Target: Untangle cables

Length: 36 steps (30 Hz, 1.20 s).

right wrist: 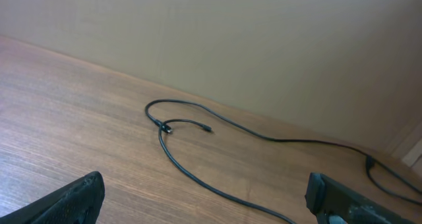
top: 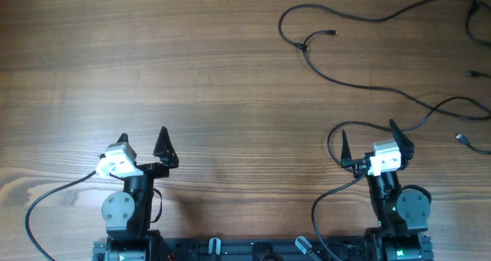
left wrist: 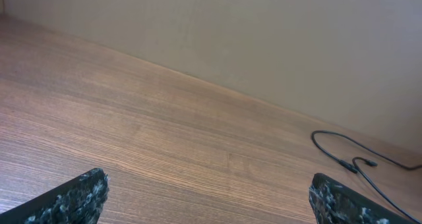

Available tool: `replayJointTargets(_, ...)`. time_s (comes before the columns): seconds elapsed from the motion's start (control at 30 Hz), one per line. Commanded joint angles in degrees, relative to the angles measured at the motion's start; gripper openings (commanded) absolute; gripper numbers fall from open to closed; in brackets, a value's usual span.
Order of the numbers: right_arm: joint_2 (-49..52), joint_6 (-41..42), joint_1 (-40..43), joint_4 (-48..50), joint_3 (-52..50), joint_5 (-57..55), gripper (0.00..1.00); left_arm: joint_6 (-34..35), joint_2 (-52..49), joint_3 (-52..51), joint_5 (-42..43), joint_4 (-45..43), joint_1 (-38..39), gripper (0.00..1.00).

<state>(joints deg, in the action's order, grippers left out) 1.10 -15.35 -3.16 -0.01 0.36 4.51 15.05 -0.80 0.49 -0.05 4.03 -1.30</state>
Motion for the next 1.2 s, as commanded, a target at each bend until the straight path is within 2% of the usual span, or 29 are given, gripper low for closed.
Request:
replayJointTargets(0.0,-0.9,-1.0,0.6,0.0,-0.1,-0.2,1.0,-1.4,0.4,-0.2,0.7,0.3,-0.5,1.0)
replayJointTargets(0.1,-0.9,0.5,0.6,0.1,-0.1,-0.5,1.0,-1.4,0.4,-0.2,0.7,0.3,-0.5,1.0)
replayJointTargets(0.33,-0.9,11.5,0.6,0.5,-0.1,-6.2,1.0,-1.4,0.4,-0.2,0.7,0.3,-0.5,1.0)
replayJointTargets(1.17,-0.9,11.2,0.6,0.4,-0.1,-5.7,1.0,-1.4,0.4,-0.2,0.7,0.3,-0.5,1.0)
